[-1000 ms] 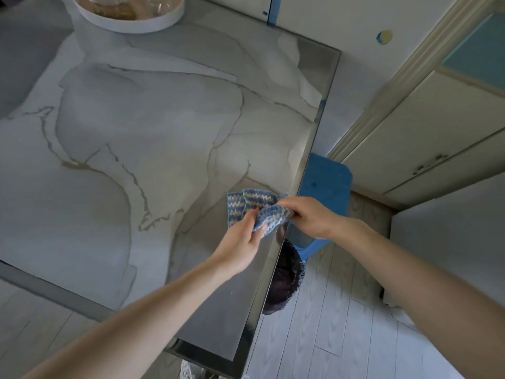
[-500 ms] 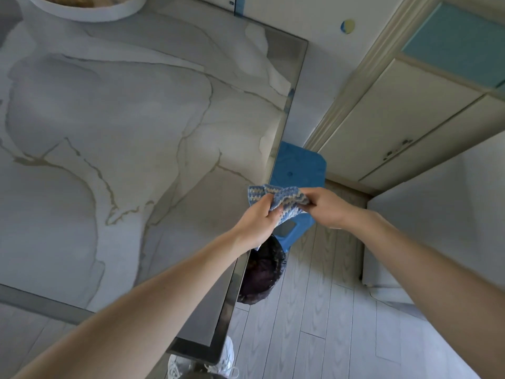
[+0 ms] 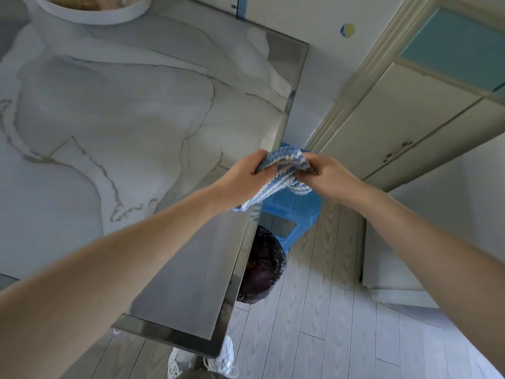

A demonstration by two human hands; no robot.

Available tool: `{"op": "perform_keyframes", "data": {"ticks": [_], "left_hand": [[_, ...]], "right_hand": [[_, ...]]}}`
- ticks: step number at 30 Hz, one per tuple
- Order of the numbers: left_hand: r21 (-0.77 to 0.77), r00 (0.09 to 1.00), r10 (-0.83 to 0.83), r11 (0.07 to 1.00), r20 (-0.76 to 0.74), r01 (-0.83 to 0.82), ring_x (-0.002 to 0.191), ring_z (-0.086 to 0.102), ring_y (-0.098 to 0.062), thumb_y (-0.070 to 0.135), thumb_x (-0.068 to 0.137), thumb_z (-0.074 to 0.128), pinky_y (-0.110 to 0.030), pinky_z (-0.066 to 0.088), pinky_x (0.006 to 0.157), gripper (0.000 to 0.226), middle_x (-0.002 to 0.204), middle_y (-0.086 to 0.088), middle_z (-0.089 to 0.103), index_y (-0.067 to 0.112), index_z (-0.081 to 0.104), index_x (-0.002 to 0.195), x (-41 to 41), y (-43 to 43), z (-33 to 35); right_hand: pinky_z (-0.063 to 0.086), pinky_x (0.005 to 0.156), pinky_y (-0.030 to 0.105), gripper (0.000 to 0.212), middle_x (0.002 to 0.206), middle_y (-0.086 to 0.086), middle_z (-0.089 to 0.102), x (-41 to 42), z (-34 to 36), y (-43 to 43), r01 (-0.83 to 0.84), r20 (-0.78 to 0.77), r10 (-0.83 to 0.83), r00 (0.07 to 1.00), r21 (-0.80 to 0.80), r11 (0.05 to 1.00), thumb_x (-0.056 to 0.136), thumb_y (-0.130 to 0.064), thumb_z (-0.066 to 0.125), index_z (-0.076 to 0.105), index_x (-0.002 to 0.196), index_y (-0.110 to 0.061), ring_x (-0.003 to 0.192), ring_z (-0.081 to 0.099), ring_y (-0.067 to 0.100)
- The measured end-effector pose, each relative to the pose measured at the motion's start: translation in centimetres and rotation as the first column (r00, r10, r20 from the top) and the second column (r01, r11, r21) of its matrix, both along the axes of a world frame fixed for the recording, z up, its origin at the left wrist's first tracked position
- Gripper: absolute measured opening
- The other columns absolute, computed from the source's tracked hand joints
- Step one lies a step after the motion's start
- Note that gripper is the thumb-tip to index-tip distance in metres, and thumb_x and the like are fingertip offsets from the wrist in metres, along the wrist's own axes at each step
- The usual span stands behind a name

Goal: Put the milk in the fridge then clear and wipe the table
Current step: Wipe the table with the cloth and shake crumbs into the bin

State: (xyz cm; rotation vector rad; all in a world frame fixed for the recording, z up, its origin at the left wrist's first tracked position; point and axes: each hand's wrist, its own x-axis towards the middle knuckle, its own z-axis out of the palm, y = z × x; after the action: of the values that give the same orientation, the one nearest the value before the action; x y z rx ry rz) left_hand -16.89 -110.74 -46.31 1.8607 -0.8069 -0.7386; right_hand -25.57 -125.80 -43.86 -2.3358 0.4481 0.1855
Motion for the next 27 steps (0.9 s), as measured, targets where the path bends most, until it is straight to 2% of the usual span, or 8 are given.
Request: {"op": "perform_keyframes", "data": {"ticks": [4,8,10,14,16,18,22,27], "left_hand": [[-0.047,0.992,0.099,0.994,0.073,-0.096,0.065,0.041,-0.008,0.018,0.095,0.045,-0.011,0.033,0.053,0.006,0.069,0.008,0.044,0.014,0.046,0.091,1.9,2.8,1.2],[0.039,0.969,0.154,0.986,0.192,-0.164,0.079,0.047,-0.017,0.019,0.095,0.045,-0.023,0.036,0.063,0.017,0.084,-0.005,0.053,0.005,0.051,0.103,3.2,7.3,0.6],[0.104,0.971,0.159,0.978,0.177,-0.179,0.083,0.052,-0.021,0.024,0.095,0.044,-0.030,0.040,0.070,0.021,0.089,-0.007,0.055,0.007,0.050,0.105,3.3,10.2,-0.5],[0.182,0.988,0.126,0.973,0.087,-0.140,0.084,0.047,-0.017,0.036,0.090,0.042,-0.028,0.035,0.072,0.030,0.089,-0.005,0.052,0.009,0.047,0.102,1.8,14.4,-3.7],[0.152,0.991,0.135,0.979,0.014,-0.135,0.088,0.043,-0.013,0.025,0.095,0.043,-0.023,0.031,0.074,0.012,0.085,0.005,0.049,0.014,0.042,0.097,0.5,15.8,-5.2],[0.133,0.987,0.160,0.979,-0.022,-0.156,0.088,0.042,-0.010,0.016,0.097,0.041,-0.020,0.030,0.074,0.002,0.084,0.013,0.045,0.014,0.042,0.098,-0.7,16.6,-6.2],[0.109,0.982,0.182,0.978,-0.048,-0.176,0.096,0.044,-0.011,0.018,0.097,0.039,-0.020,0.032,0.080,0.026,0.096,0.009,0.046,0.003,0.044,0.117,-3.2,16.6,-6.7],[0.053,0.972,0.199,0.980,-0.122,-0.194,0.118,0.043,-0.010,0.023,0.098,0.036,-0.014,0.030,0.094,0.041,0.126,0.000,0.047,0.008,0.033,0.136,-7.7,14.6,-6.5]], "right_hand": [[0.046,0.084,0.040,0.019,0.101,0.026,0.061,2.3,0.8,2.2,-0.042,0.068,0.040,0.997,0.034,0.999,0.089,-0.011,0.050,0.059,0.101,0.000,0.099,0.056,0.039],[0.038,0.072,0.031,0.013,0.093,0.024,0.059,4.8,-0.2,6.1,-0.119,0.038,0.117,0.992,0.057,0.991,0.088,-0.005,0.049,0.057,0.093,0.004,0.082,0.052,0.027],[0.037,0.070,0.030,0.009,0.082,0.015,0.058,5.9,-1.4,8.6,-0.188,0.009,0.188,0.982,0.070,0.980,0.088,-0.003,0.049,0.057,0.088,-0.001,0.082,0.049,0.021],[0.037,0.076,0.030,0.020,0.104,0.016,0.062,6.3,-4.4,12.1,-0.322,-0.139,0.323,0.936,0.029,0.946,0.089,-0.008,0.049,0.060,0.106,-0.003,0.100,0.056,0.027],[0.033,0.074,0.030,0.011,0.099,0.017,0.055,6.1,-5.7,13.4,-0.401,-0.225,0.390,0.893,-0.005,0.916,0.088,-0.006,0.048,0.057,0.093,-0.004,0.101,0.054,0.030],[0.038,0.080,0.034,0.008,0.092,0.009,0.045,6.0,-6.1,14.3,-0.435,-0.255,0.416,0.873,-0.020,0.900,0.087,-0.006,0.048,0.051,0.082,-0.011,0.100,0.052,0.031],[0.040,0.087,0.036,0.011,0.095,0.005,0.044,5.0,-5.9,14.5,-0.507,-0.318,0.475,0.821,-0.024,0.861,0.088,-0.008,0.046,0.055,0.087,-0.013,0.098,0.050,0.025],[0.035,0.077,0.030,0.016,0.103,0.008,0.050,3.5,-5.7,13.0,-0.620,-0.450,0.524,0.723,-0.088,0.780,0.089,-0.010,0.043,0.059,0.092,-0.009,0.102,0.050,0.025]]}}
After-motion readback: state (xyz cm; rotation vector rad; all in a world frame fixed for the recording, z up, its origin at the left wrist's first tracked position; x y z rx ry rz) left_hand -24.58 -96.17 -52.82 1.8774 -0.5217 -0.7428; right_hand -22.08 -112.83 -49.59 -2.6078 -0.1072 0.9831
